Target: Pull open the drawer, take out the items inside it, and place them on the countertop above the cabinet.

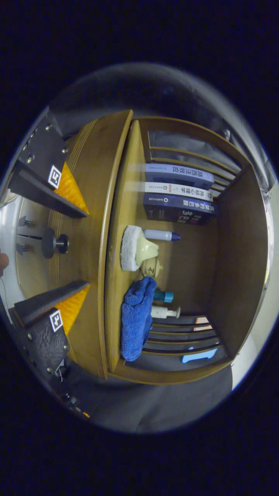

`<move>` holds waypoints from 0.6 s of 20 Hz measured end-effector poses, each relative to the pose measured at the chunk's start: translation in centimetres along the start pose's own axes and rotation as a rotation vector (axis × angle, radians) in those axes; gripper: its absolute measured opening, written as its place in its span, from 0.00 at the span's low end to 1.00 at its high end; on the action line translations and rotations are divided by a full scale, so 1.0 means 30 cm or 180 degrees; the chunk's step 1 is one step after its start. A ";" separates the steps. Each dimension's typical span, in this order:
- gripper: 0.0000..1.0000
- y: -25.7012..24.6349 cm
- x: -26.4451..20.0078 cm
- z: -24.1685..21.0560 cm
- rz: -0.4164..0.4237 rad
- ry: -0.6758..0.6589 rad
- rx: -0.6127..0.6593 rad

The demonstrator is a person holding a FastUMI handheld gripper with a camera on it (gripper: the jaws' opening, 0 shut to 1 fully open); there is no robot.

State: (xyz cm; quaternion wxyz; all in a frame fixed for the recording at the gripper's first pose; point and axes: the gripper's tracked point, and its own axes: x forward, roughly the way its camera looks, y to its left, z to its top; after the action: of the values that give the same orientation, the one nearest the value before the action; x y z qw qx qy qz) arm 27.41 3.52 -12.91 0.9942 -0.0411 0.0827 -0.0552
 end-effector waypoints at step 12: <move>0.98 0.007 0.032 0.005 -0.0041 -0.0065 -0.0057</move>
State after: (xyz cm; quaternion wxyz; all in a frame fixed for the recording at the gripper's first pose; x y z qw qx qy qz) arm 28.38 3.63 -12.93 0.9942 -0.0511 0.0727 -0.0604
